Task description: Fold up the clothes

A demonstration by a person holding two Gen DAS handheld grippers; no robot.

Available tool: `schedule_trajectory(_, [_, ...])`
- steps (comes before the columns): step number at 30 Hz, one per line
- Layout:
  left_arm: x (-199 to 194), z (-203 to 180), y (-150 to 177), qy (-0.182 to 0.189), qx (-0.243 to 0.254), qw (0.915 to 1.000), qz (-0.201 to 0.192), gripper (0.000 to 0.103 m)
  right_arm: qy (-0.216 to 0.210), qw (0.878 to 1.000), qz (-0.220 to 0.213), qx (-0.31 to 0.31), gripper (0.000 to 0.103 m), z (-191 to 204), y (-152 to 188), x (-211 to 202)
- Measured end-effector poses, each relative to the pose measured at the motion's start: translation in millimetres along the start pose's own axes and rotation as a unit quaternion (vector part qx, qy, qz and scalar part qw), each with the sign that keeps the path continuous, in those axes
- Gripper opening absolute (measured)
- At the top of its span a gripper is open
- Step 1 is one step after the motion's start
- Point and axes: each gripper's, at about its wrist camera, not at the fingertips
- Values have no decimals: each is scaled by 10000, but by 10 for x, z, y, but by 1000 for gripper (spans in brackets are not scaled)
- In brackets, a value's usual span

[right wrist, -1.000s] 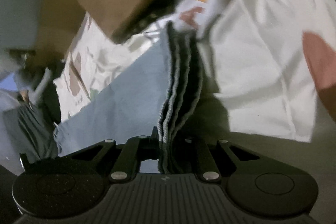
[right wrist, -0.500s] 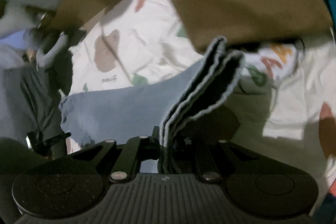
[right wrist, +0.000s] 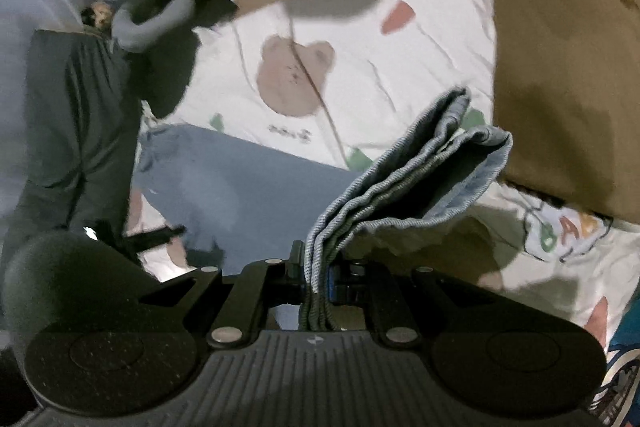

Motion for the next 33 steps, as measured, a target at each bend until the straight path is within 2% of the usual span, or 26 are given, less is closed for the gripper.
schedule_trajectory(4, [38, -38, 45, 189, -119, 9997, 12, 61, -210, 9995, -191, -105, 9, 391, -94, -118])
schedule_trajectory(9, [110, -98, 131, 523, -204, 9983, 127, 54, -294, 9990, -286, -190, 9, 698, -261, -179])
schedule_trajectory(13, [145, -98, 236, 966, -435, 9940, 266, 42, -361, 9984, -363, -257, 9, 943, -394, -227])
schedule_trajectory(16, [125, -106, 311, 1134, -526, 9918, 264, 39, -412, 9978, -420, -308, 9, 1127, -495, -263])
schedule_trajectory(17, [122, -114, 341, 1200, -534, 9909, 289, 35, -428, 9976, -439, -325, 9, 1189, -528, -275])
schedule_trajectory(24, [177, -242, 570, 1727, -695, 9810, 552, 22, -469, 9969, -268, -568, 9, 1703, -596, -255])
schedule_trajectory(26, [209, -302, 629, 1911, -659, 9773, 637, 16, -499, 9968, -223, -590, 9, 1830, -584, -254])
schedule_trajectory(29, [291, -402, 681, 2021, -583, 9745, 777, 14, -512, 9965, -134, -648, 9, 1985, -543, -213])
schedule_trajectory(33, [460, -514, 691, 1944, -638, 9737, 1006, 11, -573, 9955, -3, -751, 9, 2195, -509, -142])
Point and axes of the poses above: each gripper's, at about its wrist camera, not at the fingertips, and x roughly the way its jaws point, z to its left, y to its underside, and after that the axes turned 8 degrees about -z, right-handed
